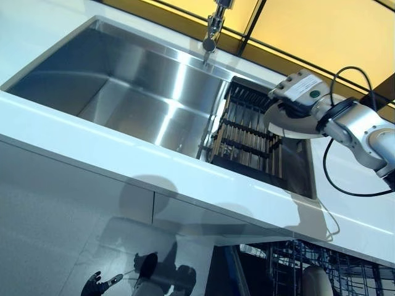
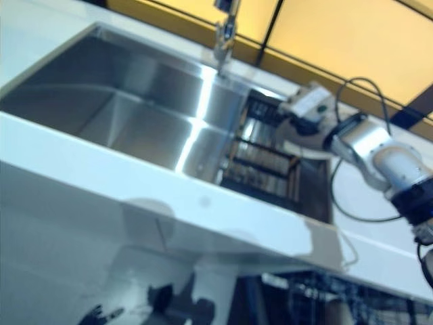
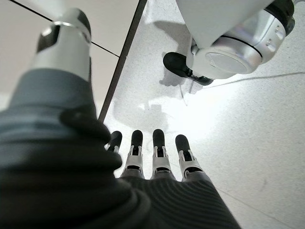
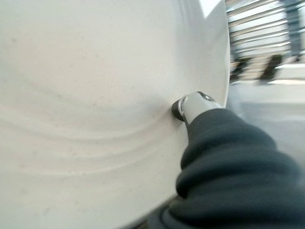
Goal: Take plates into dishwasher
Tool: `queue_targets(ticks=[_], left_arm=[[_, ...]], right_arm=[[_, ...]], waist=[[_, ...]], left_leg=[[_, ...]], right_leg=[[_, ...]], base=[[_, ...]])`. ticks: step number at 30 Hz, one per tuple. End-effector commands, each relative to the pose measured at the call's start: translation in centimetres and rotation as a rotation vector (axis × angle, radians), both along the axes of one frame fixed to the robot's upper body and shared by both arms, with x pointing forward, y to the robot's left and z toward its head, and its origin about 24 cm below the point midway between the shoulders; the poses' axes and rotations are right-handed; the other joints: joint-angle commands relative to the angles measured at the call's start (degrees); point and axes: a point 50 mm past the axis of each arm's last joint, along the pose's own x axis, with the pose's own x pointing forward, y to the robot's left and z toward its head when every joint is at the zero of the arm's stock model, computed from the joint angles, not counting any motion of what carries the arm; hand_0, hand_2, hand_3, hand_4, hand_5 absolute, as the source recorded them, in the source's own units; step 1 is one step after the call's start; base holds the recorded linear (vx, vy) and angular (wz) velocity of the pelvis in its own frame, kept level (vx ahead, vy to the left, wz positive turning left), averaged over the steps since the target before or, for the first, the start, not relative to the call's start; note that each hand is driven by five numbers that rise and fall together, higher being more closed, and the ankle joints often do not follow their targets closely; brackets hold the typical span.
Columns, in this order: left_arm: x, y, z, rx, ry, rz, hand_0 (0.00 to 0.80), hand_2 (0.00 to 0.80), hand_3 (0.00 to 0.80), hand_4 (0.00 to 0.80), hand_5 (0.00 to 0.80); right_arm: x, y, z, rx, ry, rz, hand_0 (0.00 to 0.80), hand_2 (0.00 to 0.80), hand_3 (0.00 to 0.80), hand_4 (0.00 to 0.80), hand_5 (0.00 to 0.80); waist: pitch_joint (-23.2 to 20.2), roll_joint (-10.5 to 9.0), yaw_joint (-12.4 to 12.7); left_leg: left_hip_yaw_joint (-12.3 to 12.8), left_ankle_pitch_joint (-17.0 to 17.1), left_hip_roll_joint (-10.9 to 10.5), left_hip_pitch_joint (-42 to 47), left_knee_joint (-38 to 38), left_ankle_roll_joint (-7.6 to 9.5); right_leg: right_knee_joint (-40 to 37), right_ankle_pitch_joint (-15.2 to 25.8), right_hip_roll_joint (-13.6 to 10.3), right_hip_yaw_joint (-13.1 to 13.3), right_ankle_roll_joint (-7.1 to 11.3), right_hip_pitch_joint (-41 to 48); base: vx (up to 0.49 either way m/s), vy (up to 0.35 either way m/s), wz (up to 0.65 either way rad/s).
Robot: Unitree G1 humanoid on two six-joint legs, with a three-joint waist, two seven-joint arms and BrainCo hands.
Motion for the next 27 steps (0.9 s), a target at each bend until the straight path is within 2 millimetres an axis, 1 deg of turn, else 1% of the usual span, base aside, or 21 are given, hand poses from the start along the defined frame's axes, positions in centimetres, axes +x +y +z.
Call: queue_targets(ticks=[1, 3, 7, 8, 10, 12, 15, 16, 18, 19, 21, 24, 27], left_arm=[[-2.9, 0.4, -0.7, 0.035, 0.059, 0.002, 0.000, 0.000, 0.000, 0.000, 0.000], [-3.0, 0.1, -0.9, 0.029, 0.069, -0.003, 0.000, 0.000, 0.000, 0.000, 0.000], [-3.4, -0.2, -1.1, 0.023, 0.082, -0.016, 0.000, 0.000, 0.000, 0.000, 0.000], [-3.5, -0.3, -1.2, 0.020, 0.089, -0.018, 0.000, 0.000, 0.000, 0.000, 0.000], [-3.6, -0.5, -1.3, 0.017, 0.094, -0.023, 0.000, 0.000, 0.000, 0.000, 0.000], [-3.6, -0.7, -1.4, 0.009, 0.107, -0.031, 0.000, 0.000, 0.000, 0.000, 0.000], [-3.7, -1.0, -1.6, 0.004, 0.120, -0.041, 0.000, 0.000, 0.000, 0.000, 0.000], [-3.7, -1.0, -1.6, 0.004, 0.122, -0.041, 0.000, 0.000, 0.000, 0.000, 0.000], [-3.7, -1.2, -1.7, 0.003, 0.130, -0.042, 0.000, 0.000, 0.000, 0.000, 0.000], [-3.7, -1.2, -1.7, 0.002, 0.131, -0.041, 0.000, 0.000, 0.000, 0.000, 0.000], [-3.5, -1.3, -1.8, 0.006, 0.139, -0.040, 0.000, 0.000, 0.000, 0.000, 0.000], [-3.3, -1.2, -1.7, 0.014, 0.150, -0.045, 0.000, 0.000, 0.000, 0.000, 0.000], [-3.1, -1.1, -1.7, 0.024, 0.164, -0.064, 0.000, 0.000, 0.000, 0.000, 0.000]], right_arm=[[-1.2, -2.9, 3.2, 0.145, -0.151, -0.085, 0.800, 0.800, 0.800, 0.800, 0.800], [-1.7, -4.1, 4.2, 0.200, -0.197, -0.110, 0.800, 0.800, 0.800, 0.800, 0.800], [-2.6, -5.6, 5.5, 0.271, -0.259, -0.161, 0.800, 0.800, 0.800, 0.800, 0.800], [-3.0, -6.2, 6.2, 0.301, -0.281, -0.182, 0.800, 0.800, 0.800, 0.800, 0.800], [-3.4, -6.9, 6.7, 0.322, -0.298, -0.211, 0.800, 0.800, 0.800, 0.800, 0.800], [-4.0, -8.1, 7.6, 0.360, -0.324, -0.252, 0.800, 0.800, 0.800, 0.800, 0.800], [-4.8, -9.8, 8.3, 0.407, -0.350, -0.312, 0.800, 0.800, 0.800, 0.800, 0.800], [-5.0, -10.0, 8.4, 0.414, -0.354, -0.322, 0.800, 0.800, 0.800, 0.800, 0.800], [-5.5, -11.2, 8.4, 0.450, -0.362, -0.360, 0.800, 0.800, 0.800, 0.800, 0.800], [-5.5, -11.4, 8.4, 0.453, -0.362, -0.363, 0.800, 0.800, 0.800, 0.800, 0.800], [-6.2, -12.9, 8.0, 0.498, -0.366, -0.410, 0.800, 0.800, 0.800, 0.800, 0.800], [-6.9, -14.2, 7.8, 0.528, -0.369, -0.460, 0.800, 0.800, 0.800, 0.800, 0.800], [-7.8, -15.8, 7.1, 0.581, -0.365, -0.509, 0.800, 0.800, 0.800, 0.800, 0.800]], waist=[[-6.0, 0.54, -2.0], [-7.3, 0.97, -2.9], [-8.8, 1.52, -3.9], [-9.5, 1.74, -4.4], [-10.2, 2.00, -4.9], [-11.1, 2.48, -5.7], [-12.0, 3.05, -6.5], [-12.1, 3.17, -6.7], [-12.5, 3.75, -7.2], [-12.6, 3.85, -7.3], [-12.9, 4.69, -8.3], [-13.2, 5.30, -9.1], [-13.2, 5.92, -10.2]], left_leg=[[2.6, -7.7, -0.4, 5.1, -0.3, 2.34], [3.3, -8.2, -0.5, 6.0, -0.3, 2.56], [3.7, -8.6, -0.8, 6.9, -0.3, 2.79], [4.0, -8.8, -0.8, 7.4, -0.3, 2.85], [4.3, -8.9, -0.9, 7.8, -0.3, 2.89], [4.7, -9.1, -1.0, 8.3, -0.2, 2.98], [5.0, -9.5, -1.3, 8.9, 0.1, 3.17], [5.1, -9.6, -1.3, 9.0, 0.1, 3.18], [5.3, -9.7, -1.5, 9.4, 0.2, 3.26], [5.4, -9.8, -1.5, 9.4, 0.3, 3.28], [5.8, -10.1, -1.7, 9.9, 0.5, 3.51], [6.2, -10.3, -1.9, 10.2, 0.9, 3.65], [6.8, -11.2, -2.0, 10.2, 2.4, 4.06]], right_leg=[[-0.9, 11.0, -1.8, 3.8, 5.89, -6.0], [-0.9, 10.9, -1.8, 4.6, 6.00, -5.6], [-0.9, 10.9, -1.8, 5.9, 6.10, -5.3], [-0.9, 10.9, -1.7, 6.4, 6.11, -5.1], [-0.9, 10.8, -1.7, 7.0, 6.07, -5.0], [-0.9, 10.9, -1.6, 7.9, 6.04, -4.8], [-0.9, 10.8, -1.5, 9.1, 6.02, -4.7], [-0.9, 10.8, -1.6, 9.2, 6.01, -4.6], [-0.9, 10.8, -1.7, 9.8, 6.05, -4.4], [-0.9, 10.8, -1.7, 9.8, 6.05, -4.4], [-0.8, 10.8, -2.0, 10.6, 6.11, -4.3], [-0.5, 10.9, -2.4, 11.2, 6.26, -4.3], [0.2, 10.9, -3.0, 11.6, 6.40, -4.4]], base=[[-0.010, 0.032, -0.02], [-0.013, 0.053, -0.09], [-0.011, 0.055, -0.17], [-0.007, 0.058, -0.18], [-0.003, 0.061, -0.17], [0.003, 0.065, -0.18], [-0.015, 0.052, -0.15], [-0.027, 0.058, -0.13], [-0.026, 0.056, -0.14], [-0.044, 0.074, -0.12], [-0.067, 0.096, -0.20], [-0.054, 0.087, -0.08], [-0.041, 0.079, -0.21]])
